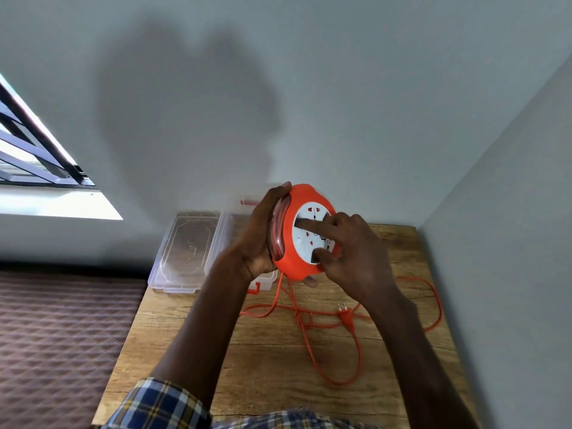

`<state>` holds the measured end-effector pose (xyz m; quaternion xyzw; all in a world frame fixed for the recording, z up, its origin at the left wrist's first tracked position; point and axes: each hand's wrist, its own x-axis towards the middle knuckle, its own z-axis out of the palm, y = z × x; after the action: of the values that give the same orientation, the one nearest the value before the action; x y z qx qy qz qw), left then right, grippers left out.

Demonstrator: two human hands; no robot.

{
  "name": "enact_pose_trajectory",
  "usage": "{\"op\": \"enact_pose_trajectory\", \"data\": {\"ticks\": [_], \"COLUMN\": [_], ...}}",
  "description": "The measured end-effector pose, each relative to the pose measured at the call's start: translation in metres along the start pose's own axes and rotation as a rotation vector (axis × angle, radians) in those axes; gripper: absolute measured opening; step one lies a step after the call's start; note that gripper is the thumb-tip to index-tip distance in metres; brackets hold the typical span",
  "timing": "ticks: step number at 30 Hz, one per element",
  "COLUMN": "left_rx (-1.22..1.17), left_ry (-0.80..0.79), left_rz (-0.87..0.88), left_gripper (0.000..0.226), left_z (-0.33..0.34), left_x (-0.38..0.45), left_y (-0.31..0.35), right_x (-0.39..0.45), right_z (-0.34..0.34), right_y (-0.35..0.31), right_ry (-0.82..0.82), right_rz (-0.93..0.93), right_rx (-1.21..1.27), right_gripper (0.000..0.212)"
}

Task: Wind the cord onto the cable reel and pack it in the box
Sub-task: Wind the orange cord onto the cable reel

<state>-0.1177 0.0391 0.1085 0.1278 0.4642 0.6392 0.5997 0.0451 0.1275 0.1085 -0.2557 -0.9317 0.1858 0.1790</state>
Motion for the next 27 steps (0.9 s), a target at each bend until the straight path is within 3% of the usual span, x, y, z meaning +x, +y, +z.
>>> {"op": "enact_pose_trajectory", "data": {"ticks": [5,7,12,14,17,22,27], "left_rx": [-0.002,-0.010,0.042,0.034,0.023,-0.003,0.014], "left_ry": [0.025,0.026,0.035,0.023,0.010,-0.020,-0.015], "left_rz": [0.069,0.066,0.055,0.024,-0.022,-0.046,-0.036], "left_gripper": [0.058,0.059,0.058,0.063,0.066,0.067,0.069], "left_z": [0.008,0.010,0.008,0.002,-0.005,-0.011,-0.006], "left_x": [-0.002,-0.002,-0.004,-0.004,-0.005,-0.007,-0.005], "left_y": [0.000,-0.001,0.002,0.004,0.004,0.004,0.006], "right_x": [0.001,0.004,-0.002,-0.002,-0.002,-0.004,-0.001], "right_z": [0.012,0.015,0.008,0.007,0.004,0.002,0.007], "right_y": [-0.020,-0.025,-0.019,-0.006,0.009,0.014,0.005], "right_ry": [0.244,0.251,0.276,0.204,0.041,-0.098,-0.036], "right_rz": [0.413,0.481,0.277,0.130,-0.047,-0.117,-0.086], "right_rx": [0.343,0.325,0.069,0.121,0.147,0.146,-0.036], "right_gripper": [0.064,0.065,0.053,0.041,0.047,0.058,0.061]}}
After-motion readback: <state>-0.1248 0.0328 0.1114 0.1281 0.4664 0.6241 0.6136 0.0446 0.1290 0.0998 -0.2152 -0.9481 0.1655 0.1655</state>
